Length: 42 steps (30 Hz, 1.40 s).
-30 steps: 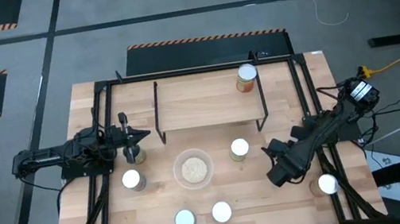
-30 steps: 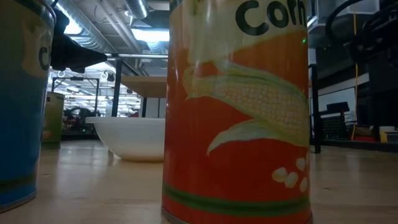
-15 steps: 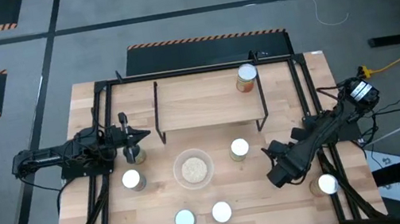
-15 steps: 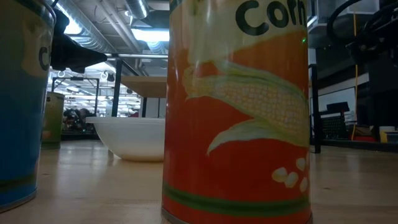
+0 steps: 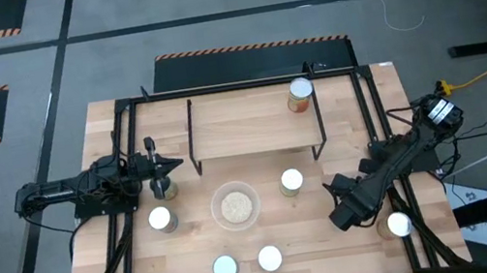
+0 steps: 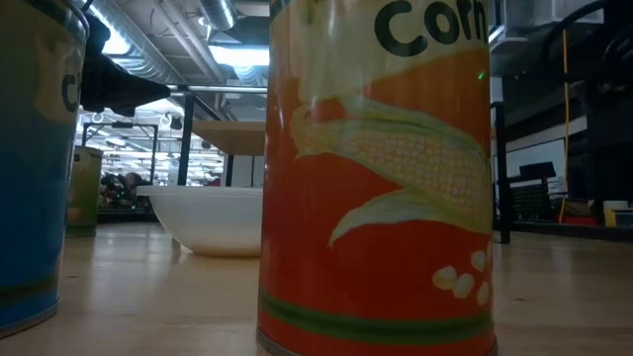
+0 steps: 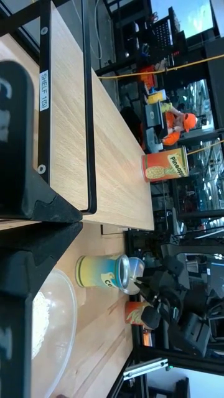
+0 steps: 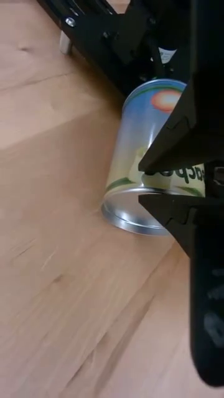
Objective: Pick and place cans onto a shelf
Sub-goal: Put the canned peaches on the shelf
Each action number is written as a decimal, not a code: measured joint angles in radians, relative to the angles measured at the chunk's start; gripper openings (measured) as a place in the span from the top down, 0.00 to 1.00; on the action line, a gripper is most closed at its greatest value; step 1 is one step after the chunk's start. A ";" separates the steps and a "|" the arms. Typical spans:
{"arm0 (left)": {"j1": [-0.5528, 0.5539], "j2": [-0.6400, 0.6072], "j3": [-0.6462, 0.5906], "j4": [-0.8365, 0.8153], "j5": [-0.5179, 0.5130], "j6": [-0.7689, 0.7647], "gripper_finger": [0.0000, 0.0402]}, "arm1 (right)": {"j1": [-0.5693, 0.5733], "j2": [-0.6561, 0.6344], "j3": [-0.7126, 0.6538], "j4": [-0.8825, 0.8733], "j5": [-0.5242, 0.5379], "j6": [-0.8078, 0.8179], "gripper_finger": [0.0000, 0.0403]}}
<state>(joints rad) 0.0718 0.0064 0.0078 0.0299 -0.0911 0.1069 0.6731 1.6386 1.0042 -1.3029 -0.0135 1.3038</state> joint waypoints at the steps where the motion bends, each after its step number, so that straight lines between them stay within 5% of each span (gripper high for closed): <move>1: 0.000 0.000 0.000 0.000 0.000 0.000 1.00 | 0.000 0.001 0.000 0.000 0.000 0.000 0.82; 17: 0.000 0.000 0.000 0.000 0.000 0.000 1.00 | -0.001 0.002 0.001 -0.022 -0.023 -0.078 0.83; 32: 0.000 0.000 0.000 0.000 0.000 -0.001 1.00 | -0.001 0.002 0.003 -0.033 0.008 -0.083 0.96; 42: 0.000 0.000 0.000 0.000 0.000 -0.001 1.00 | 0.001 0.003 0.111 -0.261 -0.006 -0.078 0.97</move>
<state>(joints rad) 0.0717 0.0064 0.0078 0.0299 -0.0912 0.1060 0.6741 1.6421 1.1157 -1.5637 -0.0191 1.2257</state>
